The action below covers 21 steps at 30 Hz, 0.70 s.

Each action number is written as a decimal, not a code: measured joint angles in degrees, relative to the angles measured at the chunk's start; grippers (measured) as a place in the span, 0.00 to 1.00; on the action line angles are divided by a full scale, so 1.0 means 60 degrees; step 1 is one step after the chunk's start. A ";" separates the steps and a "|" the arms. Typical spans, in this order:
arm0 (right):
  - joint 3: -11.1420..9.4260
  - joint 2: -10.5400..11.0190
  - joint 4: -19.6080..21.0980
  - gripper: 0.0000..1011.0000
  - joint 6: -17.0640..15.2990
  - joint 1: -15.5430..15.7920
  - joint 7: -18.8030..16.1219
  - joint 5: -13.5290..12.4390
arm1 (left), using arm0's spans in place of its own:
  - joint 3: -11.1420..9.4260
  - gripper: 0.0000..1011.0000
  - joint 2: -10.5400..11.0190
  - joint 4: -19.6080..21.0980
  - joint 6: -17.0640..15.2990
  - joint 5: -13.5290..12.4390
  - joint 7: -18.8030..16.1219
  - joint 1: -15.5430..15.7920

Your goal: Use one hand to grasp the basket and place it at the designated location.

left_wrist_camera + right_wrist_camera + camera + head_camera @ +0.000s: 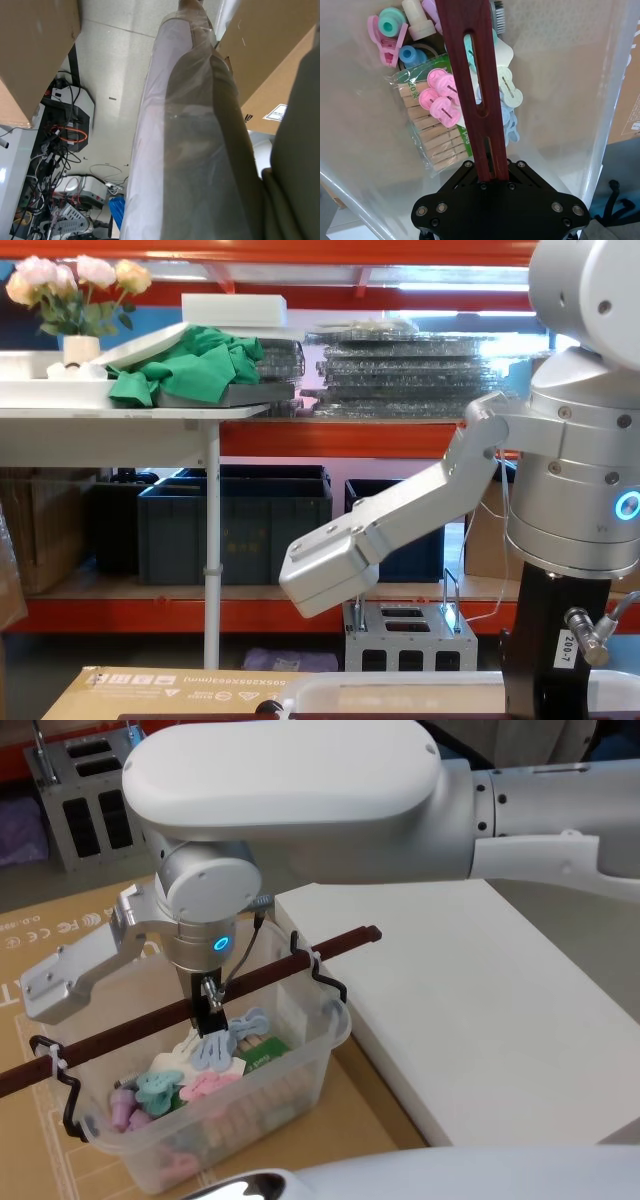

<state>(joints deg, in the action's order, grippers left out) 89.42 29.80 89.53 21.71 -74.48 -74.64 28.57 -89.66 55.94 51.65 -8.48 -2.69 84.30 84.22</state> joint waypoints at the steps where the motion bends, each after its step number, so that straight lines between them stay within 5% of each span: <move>1: 0.0005 -0.0003 -0.0009 0.00 0.0000 -0.0004 -0.0007 -0.0017 | 0.0000 0.00 0.0000 0.0000 0.0000 -0.0001 0.0000 0.0000; 6: 0.0008 0.0002 -0.0015 0.09 -0.0002 -0.0006 -0.0018 -0.0011 | 0.0000 0.00 0.0000 0.0000 0.0000 0.0000 0.0000 0.0000; 21: 0.0005 0.0013 0.0005 0.57 0.0000 0.0002 -0.0021 -0.0002 | 0.0000 0.00 0.0000 -0.0001 0.0000 0.0000 0.0000 0.0000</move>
<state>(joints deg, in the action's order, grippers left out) 89.45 29.88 89.56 21.70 -74.46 -74.77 28.56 -89.66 55.95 51.65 -8.48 -2.69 84.30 84.22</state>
